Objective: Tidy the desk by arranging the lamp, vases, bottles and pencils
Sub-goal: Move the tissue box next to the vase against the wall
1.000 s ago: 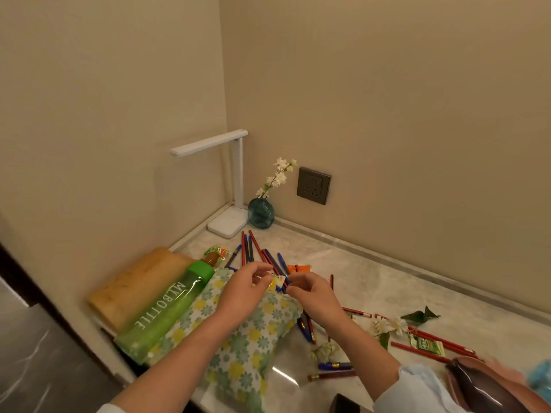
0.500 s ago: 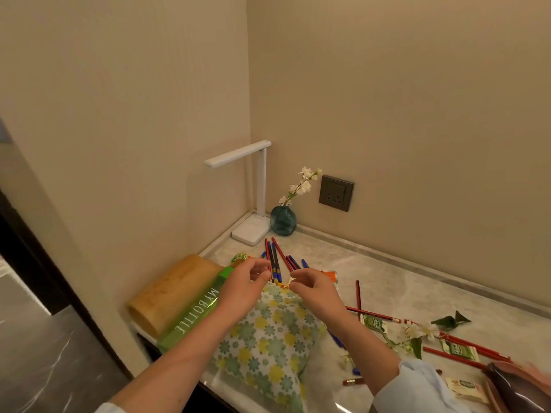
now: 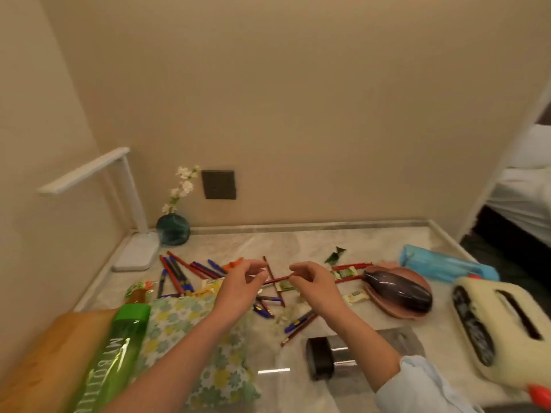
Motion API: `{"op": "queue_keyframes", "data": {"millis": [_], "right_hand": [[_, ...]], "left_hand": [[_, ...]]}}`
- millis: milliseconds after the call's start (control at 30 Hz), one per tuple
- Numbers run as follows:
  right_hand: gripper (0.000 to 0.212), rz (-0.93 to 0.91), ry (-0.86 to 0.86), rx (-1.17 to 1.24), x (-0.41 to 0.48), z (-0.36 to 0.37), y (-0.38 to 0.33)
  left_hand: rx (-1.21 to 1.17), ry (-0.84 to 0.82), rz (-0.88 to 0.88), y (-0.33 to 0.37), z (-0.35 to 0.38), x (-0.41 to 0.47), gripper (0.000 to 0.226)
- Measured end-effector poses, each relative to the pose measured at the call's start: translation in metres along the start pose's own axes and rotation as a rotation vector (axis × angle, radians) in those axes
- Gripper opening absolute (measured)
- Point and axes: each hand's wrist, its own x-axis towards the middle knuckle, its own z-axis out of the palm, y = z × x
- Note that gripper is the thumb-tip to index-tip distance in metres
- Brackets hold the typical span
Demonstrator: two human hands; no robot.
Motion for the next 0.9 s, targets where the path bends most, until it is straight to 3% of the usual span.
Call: {"op": "queue_keyframes", "data": {"millis": [300, 467, 667, 800, 900], "right_hand": [[0.019, 0.013, 0.286, -0.040, -0.031, -0.116, 0.035], [0.030, -0.031, 0.437, -0.111, -0.037, -0.187, 0.055], [0.027, 0.019, 0.653, -0.375, -0.050, -0.275, 0.088], [0.030, 0.111, 0.657, -0.657, -0.059, -0.308, 0.105], [0.041, 0.180, 0.581, -0.685, -0.063, -0.323, 0.121]], "left_hand": [[-0.070, -0.237, 0.080, 0.054, 0.115, 0.002, 0.015], [-0.163, -0.304, 0.107, 0.091, 0.190, 0.002, 0.017], [-0.159, -0.417, 0.106, 0.130, 0.286, 0.001, 0.019], [-0.175, -0.498, 0.090, 0.140, 0.325, -0.007, 0.024], [-0.134, -0.544, 0.055, 0.145, 0.350, -0.010, 0.033]]}}
